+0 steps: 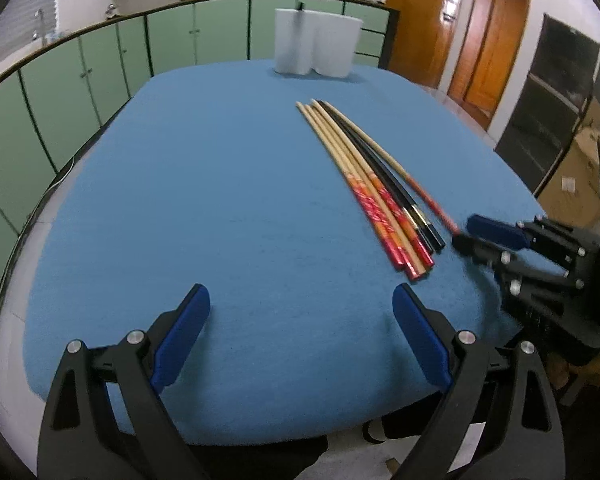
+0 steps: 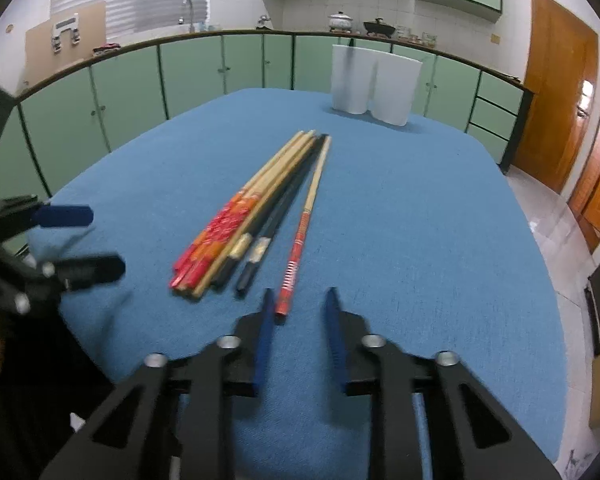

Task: Organize utensils
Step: 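Grasp a red-striped chopstick with the right tool while the left grasps another, then lower both held chopsticks into the white holder and open both tools, then move both open tools back to the remaining chopsticks, then grasp a black chopstick with the right tool while the left grasps a red chopstick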

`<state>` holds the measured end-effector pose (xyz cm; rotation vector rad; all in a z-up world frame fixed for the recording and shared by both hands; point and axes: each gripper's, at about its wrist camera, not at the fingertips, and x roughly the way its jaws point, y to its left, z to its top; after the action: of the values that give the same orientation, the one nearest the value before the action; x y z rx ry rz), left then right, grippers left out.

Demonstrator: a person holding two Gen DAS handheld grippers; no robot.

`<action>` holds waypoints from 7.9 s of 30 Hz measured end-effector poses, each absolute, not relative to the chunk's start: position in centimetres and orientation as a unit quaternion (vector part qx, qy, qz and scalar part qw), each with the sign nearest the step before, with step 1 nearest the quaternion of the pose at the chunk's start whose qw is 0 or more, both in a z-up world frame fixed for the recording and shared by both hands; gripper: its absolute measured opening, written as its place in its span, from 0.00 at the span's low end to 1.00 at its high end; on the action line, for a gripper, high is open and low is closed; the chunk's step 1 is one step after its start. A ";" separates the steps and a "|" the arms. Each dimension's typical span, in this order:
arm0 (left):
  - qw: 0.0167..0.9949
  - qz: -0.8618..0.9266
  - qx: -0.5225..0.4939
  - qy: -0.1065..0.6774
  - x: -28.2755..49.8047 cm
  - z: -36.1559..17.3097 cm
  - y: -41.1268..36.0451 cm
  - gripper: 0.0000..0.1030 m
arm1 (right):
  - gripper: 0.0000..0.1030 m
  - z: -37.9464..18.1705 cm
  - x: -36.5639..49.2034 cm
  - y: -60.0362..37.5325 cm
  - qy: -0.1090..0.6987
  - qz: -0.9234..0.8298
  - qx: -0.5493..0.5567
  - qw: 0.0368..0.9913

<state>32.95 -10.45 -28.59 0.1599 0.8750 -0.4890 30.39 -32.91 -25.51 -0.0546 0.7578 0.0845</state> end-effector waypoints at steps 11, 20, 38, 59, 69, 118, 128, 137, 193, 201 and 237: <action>0.877 -0.223 0.110 0.412 32.5 -29.6 -13.4 0.88 | 0.07 -25.6 30.2 -35.8 0.375 0.038 0.007 0.926; 0.889 -0.206 0.105 0.396 32.5 -29.6 -13.6 0.79 | 0.08 -25.6 30.2 -36.0 0.371 0.035 0.007 0.928; 0.913 -0.132 0.054 0.382 33.9 -28.9 -10.7 0.13 | 0.09 -25.7 29.2 -35.6 0.353 -0.066 0.019 0.933; 0.926 -0.184 -0.017 0.329 33.0 -19.0 -8.6 0.05 | 0.06 -16.3 27.3 -35.0 0.297 -0.022 0.010 0.955; 0.925 -0.226 0.006 0.305 36.4 -10.9 -8.3 0.05 | 0.06 -7.7 31.9 -36.4 0.313 0.009 -0.018 0.950; 0.935 -0.215 0.021 0.281 67.6 -0.7 -23.5 0.05 | 0.06 3.5 64.6 -47.1 0.371 -0.045 0.073 0.925; 0.934 -0.215 0.025 0.284 66.6 -2.4 -20.0 0.36 | 0.10 -0.8 61.7 -49.1 0.384 -0.038 0.089 0.918; 0.939 -0.210 0.057 0.267 54.6 -4.6 -12.6 0.70 | 0.24 -5.3 46.7 -47.0 0.340 -0.014 0.041 0.940; 0.885 -0.223 0.091 0.398 31.6 -29.2 -12.8 0.75 | 0.27 -25.8 29.9 -32.7 0.351 0.053 -0.055 0.933; 0.884 -0.231 0.084 0.398 31.8 -29.1 -13.1 0.75 | 0.27 -25.9 30.7 -32.6 0.349 0.050 -0.053 0.934; 0.914 -0.132 0.035 0.381 34.0 -28.9 -10.0 0.13 | 0.07 -26.2 29.7 -34.9 0.342 -0.093 0.003 0.935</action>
<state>34.01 -10.03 -28.88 0.0721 0.7852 -0.2727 29.70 -34.89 -26.23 0.0065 0.6981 -0.1903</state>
